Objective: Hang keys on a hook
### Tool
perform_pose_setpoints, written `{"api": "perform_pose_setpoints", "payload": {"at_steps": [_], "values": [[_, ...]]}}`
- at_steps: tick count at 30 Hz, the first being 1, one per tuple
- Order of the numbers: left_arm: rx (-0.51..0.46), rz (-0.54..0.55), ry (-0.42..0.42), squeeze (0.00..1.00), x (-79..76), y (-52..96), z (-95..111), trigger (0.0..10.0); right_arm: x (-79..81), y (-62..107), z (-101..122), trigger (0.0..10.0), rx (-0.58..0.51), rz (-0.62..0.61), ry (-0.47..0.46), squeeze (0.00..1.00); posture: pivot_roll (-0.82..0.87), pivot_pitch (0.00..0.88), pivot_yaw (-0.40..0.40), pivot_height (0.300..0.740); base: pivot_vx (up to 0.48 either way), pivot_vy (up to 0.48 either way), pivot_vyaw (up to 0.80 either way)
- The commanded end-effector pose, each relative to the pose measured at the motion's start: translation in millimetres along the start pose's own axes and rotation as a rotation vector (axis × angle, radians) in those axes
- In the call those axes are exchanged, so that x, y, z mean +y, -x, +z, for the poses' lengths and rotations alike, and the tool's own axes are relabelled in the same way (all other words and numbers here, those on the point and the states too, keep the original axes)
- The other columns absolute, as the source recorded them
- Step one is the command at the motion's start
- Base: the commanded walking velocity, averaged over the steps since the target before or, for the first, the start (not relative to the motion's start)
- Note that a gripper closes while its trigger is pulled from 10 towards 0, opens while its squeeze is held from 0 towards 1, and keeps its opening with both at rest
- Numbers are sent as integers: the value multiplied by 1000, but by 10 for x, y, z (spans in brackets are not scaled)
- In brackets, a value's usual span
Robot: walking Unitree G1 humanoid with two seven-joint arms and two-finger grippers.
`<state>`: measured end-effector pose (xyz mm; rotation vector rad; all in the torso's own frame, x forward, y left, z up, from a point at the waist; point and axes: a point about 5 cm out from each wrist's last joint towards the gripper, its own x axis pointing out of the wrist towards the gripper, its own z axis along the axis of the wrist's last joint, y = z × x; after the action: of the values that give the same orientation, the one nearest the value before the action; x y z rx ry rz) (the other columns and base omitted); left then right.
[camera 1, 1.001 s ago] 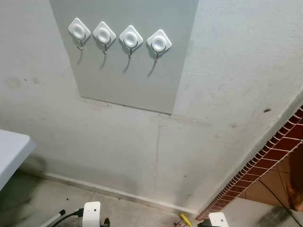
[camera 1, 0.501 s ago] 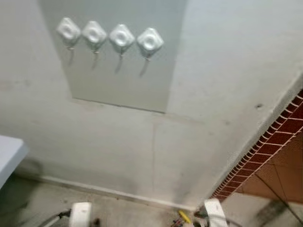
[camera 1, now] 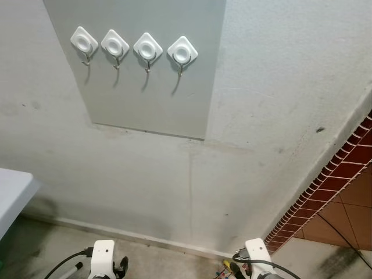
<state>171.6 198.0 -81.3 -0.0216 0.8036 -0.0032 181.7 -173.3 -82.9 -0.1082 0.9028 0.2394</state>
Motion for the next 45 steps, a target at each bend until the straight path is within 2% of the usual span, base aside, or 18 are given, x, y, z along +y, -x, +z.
{"api": "perform_pose_setpoints", "payload": {"at_steps": [1, 12, 16, 31, 37, 45], "values": [[-20, -24, -13, 0, -26, -11, 40, 10000, -8, -4, 27, 10000, -9, 4, 18, 0, -105, 0, -5, 732, 0, 0, 0], [-39, 35, -19, 0, -3, -16, 67, 10000, -22, -7, 37, 10000, -6, -13, 14, 0, -98, 0, -9, 732, 0, 0, 0], [-35, 81, 33, 0, -16, -15, 43, 10000, -8, -26, 99, 10000, -20, -21, 20, 0, -101, 0, -8, 732, 0, 0, 0], [-43, 76, 71, 0, -14, -19, 59, 10000, -12, -13, 66, 10000, -27, -22, 10, 0, -105, 0, -12, 732, 0, 0, 0], [-35, 75, 131, 0, -6, -2, 9, 10000, -7, 8, -18, 10000, -9, -25, 4, 0, -104, 0, -14, 732, 0, 0, 0], [-36, 78, 121, 0, 1, 3, 4, 10000, 2, 15, -56, 10000, 6, -23, 15, 0, -104, 0, -15, 732, 0, 0, 0]]}}
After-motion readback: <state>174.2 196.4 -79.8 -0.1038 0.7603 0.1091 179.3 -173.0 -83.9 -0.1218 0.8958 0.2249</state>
